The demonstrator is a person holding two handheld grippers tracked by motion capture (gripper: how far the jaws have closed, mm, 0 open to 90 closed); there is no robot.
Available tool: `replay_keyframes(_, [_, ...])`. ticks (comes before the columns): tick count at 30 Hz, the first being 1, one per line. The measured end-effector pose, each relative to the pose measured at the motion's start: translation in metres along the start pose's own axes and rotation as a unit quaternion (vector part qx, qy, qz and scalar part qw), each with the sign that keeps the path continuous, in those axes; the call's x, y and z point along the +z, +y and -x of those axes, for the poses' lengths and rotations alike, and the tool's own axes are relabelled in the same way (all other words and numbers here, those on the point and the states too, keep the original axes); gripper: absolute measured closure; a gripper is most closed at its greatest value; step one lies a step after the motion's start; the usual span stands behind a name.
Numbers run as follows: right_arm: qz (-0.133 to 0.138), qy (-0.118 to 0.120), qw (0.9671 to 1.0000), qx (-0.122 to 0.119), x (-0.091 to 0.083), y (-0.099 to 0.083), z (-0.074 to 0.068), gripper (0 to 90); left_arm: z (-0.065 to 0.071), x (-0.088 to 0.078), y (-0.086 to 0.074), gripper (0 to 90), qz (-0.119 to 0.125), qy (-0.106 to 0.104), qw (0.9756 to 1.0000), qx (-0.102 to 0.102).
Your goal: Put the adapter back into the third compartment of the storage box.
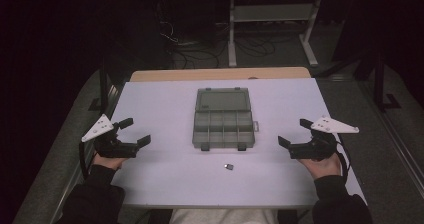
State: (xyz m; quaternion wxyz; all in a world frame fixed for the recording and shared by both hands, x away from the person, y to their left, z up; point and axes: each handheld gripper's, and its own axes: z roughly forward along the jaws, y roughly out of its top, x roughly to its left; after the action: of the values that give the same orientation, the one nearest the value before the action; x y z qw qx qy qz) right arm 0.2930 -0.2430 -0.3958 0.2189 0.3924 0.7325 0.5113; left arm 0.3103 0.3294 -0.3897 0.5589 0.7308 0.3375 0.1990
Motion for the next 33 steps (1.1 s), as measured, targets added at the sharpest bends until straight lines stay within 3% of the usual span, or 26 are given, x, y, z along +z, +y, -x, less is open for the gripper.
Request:
replay_keyframes(23, [-0.011,0.018,0.9998,-0.002,0.0026,0.0002,-0.0014,0.0,0.0015,-0.002,0.0004,0.0,0.003,-0.001,1.0,0.006])
replay_keyframes(33, [-0.03,0.022,0.9993,-0.006,0.0072,0.0016,-0.0056,0.0,0.0025,-0.0028,0.0005,0.0,0.005,0.0,1.0,0.005])
